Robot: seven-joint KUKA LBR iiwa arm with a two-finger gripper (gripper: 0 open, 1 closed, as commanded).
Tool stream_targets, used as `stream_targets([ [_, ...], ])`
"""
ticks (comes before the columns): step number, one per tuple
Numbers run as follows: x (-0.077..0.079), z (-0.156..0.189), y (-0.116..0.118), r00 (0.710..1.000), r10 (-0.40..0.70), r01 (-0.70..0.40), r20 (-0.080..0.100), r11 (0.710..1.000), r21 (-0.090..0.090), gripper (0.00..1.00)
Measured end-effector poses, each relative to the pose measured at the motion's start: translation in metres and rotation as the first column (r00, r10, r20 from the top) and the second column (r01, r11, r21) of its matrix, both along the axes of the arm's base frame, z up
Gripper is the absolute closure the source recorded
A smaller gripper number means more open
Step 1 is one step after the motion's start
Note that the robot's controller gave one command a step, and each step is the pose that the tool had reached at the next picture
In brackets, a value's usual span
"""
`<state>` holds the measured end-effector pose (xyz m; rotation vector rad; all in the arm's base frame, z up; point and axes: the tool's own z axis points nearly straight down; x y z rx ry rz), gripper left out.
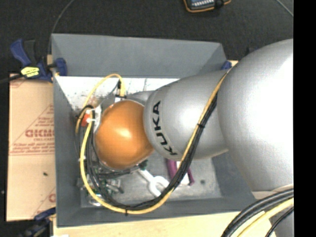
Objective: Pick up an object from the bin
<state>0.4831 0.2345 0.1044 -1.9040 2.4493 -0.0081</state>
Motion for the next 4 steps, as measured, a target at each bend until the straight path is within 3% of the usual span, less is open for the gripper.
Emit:
stream_targets([
  [4, 0.000, 0.057, 0.000, 1.000, -0.005, 0.005, 0.002, 1.000, 0.002, 1.00],
])
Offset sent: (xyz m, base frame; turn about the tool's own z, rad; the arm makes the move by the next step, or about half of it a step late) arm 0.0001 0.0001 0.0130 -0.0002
